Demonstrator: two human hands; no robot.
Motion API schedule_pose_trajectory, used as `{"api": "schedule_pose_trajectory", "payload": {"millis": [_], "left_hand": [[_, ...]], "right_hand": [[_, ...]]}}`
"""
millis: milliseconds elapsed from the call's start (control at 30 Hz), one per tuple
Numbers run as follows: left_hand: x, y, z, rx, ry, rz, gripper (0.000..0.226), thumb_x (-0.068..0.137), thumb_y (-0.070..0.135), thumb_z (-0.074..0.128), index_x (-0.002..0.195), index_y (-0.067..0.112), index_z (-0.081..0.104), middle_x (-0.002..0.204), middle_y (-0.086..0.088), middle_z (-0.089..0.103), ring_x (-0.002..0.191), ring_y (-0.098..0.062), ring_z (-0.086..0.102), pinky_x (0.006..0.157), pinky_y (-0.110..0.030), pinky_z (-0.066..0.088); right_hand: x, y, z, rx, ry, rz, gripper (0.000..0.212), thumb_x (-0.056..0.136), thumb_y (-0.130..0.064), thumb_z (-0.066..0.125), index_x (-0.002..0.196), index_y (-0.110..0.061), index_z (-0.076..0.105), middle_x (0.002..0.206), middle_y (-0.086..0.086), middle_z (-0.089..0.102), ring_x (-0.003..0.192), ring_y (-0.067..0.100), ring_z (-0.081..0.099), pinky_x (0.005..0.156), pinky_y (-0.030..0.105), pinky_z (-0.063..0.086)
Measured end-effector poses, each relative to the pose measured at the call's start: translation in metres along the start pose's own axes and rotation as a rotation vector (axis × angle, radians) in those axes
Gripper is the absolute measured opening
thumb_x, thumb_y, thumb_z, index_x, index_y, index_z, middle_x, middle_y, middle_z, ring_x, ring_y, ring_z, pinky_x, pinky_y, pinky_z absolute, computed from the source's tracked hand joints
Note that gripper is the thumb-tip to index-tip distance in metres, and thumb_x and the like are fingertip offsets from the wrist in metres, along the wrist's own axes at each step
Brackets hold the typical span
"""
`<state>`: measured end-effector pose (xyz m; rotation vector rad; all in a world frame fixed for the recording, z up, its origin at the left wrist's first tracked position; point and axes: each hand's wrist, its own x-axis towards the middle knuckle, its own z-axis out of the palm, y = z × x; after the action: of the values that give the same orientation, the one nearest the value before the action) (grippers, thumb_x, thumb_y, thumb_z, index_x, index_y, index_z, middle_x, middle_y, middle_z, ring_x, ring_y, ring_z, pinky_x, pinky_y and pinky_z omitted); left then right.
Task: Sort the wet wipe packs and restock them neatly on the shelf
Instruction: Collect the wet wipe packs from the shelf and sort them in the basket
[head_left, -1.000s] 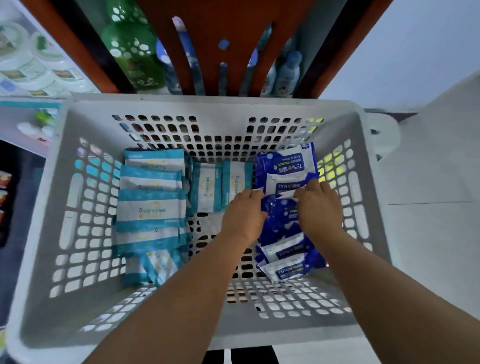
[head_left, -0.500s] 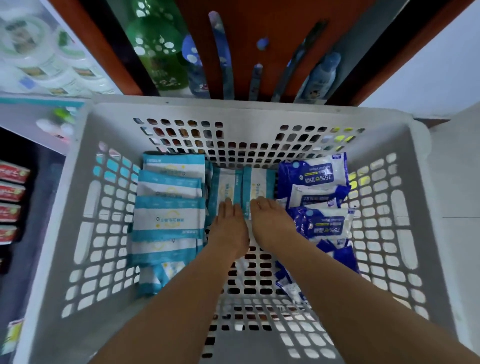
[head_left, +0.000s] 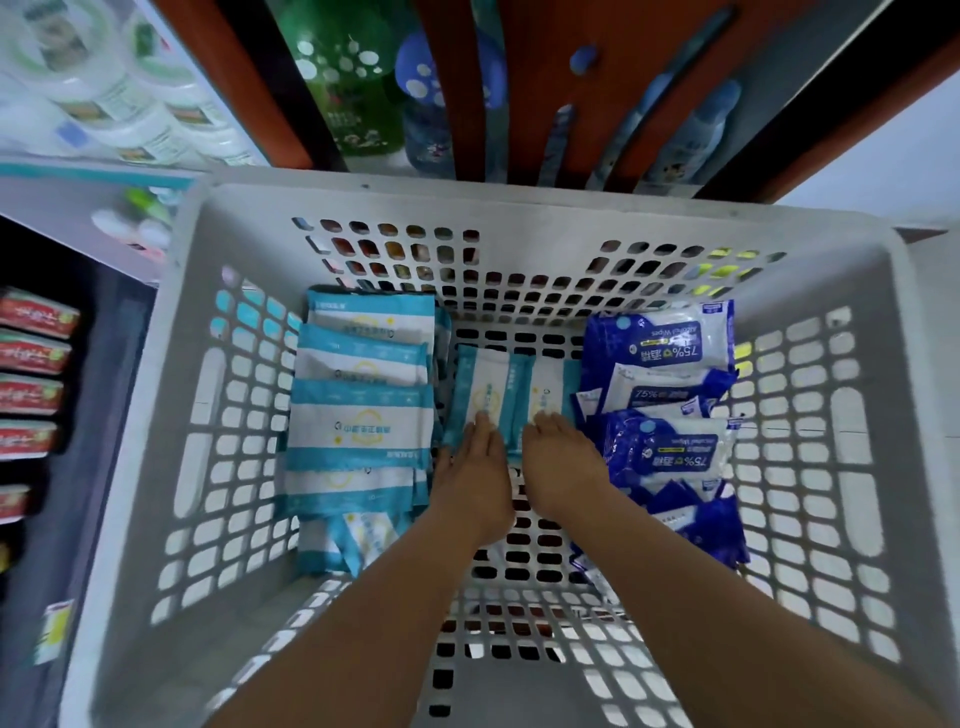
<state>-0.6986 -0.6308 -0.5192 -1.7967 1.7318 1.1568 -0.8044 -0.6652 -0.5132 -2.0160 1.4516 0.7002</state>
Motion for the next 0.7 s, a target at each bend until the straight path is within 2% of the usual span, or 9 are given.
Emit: {"api": "schedule_pose_trajectory", "payload": {"millis": [67,167,233,333,400,500,600,700], "left_hand": [[0.002,0.001,-0.004,-0.105,0.061,-0.031,0.085,0.089,0.014,0.054,0.152,0.012,-0.004,0.157,-0.01,-0.019,0.146,-0.027,-0.01,0.119,-0.046,0.001],[0.009,0.006,-0.01,-0.227,0.095,-0.106,0.088,0.09,0.025,0.057,0.152,0.018,-0.005,0.152,-0.013,-0.031,0.145,-0.032,-0.012,0.119,-0.046,0.003],[0.014,0.008,-0.012,-0.263,0.093,-0.123,0.088,0.09,0.028,0.058,0.152,0.019,-0.005,0.15,-0.014,-0.037,0.145,-0.032,-0.014,0.119,-0.046,0.004],[0.021,0.004,-0.008,-0.328,0.109,-0.124,0.082,0.091,0.029,0.056,0.152,0.025,0.0,0.151,-0.012,-0.036,0.146,-0.031,-0.011,0.12,-0.043,0.007],[0.023,0.001,-0.004,-0.389,0.132,-0.118,0.077,0.092,0.032,0.054,0.151,0.03,0.004,0.153,-0.01,-0.032,0.146,-0.03,-0.007,0.12,-0.042,0.006],[0.023,0.002,-0.001,-0.44,0.169,-0.125,0.073,0.093,0.028,0.054,0.151,0.035,0.009,0.157,-0.007,-0.023,0.145,-0.03,-0.003,0.119,-0.041,0.007],[0.025,0.004,-0.004,-0.553,0.25,-0.106,0.069,0.092,0.017,0.052,0.15,0.028,0.016,0.158,-0.004,-0.008,0.143,-0.028,0.01,0.118,-0.038,0.015],[0.023,0.006,-0.009,-0.727,0.338,-0.031,0.059,0.093,0.002,0.046,0.148,0.014,0.026,0.153,-0.009,0.007,0.139,-0.023,0.024,0.112,-0.022,0.02]], "right_hand": [[0.002,-0.001,-0.002,0.051,0.027,0.072,0.053,0.088,-0.01,0.053,0.137,0.0,0.034,0.141,0.018,0.037,0.134,0.031,0.03,0.11,0.035,0.035],[0.011,-0.009,-0.006,0.147,0.014,0.214,0.07,0.09,-0.014,0.053,0.146,0.004,0.014,0.149,0.028,0.019,0.14,0.038,0.021,0.114,0.041,0.03],[0.016,-0.013,-0.009,0.215,-0.009,0.266,0.071,0.092,-0.016,0.052,0.147,0.003,0.011,0.149,0.029,0.016,0.139,0.04,0.022,0.112,0.044,0.031],[0.022,-0.011,-0.007,0.252,-0.022,0.257,0.071,0.092,-0.019,0.052,0.149,-0.007,0.011,0.153,0.027,0.008,0.139,0.041,0.019,0.112,0.046,0.031],[0.024,-0.009,-0.002,0.283,-0.029,0.215,0.073,0.092,-0.022,0.054,0.151,-0.014,0.01,0.157,0.018,0.002,0.14,0.04,0.016,0.112,0.046,0.029],[0.025,-0.005,0.001,0.343,0.037,0.139,0.073,0.091,-0.025,0.057,0.15,-0.016,0.015,0.157,0.012,0.009,0.14,0.036,0.019,0.113,0.043,0.028],[0.022,-0.003,-0.001,0.522,0.122,0.111,0.069,0.089,-0.015,0.057,0.149,-0.015,0.023,0.148,0.018,0.024,0.134,0.034,0.032,0.11,0.038,0.033],[0.023,-0.002,-0.004,0.71,0.168,0.153,0.059,0.09,-0.006,0.053,0.145,-0.019,0.036,0.139,0.021,0.032,0.125,0.033,0.042,0.108,0.035,0.036]]}}
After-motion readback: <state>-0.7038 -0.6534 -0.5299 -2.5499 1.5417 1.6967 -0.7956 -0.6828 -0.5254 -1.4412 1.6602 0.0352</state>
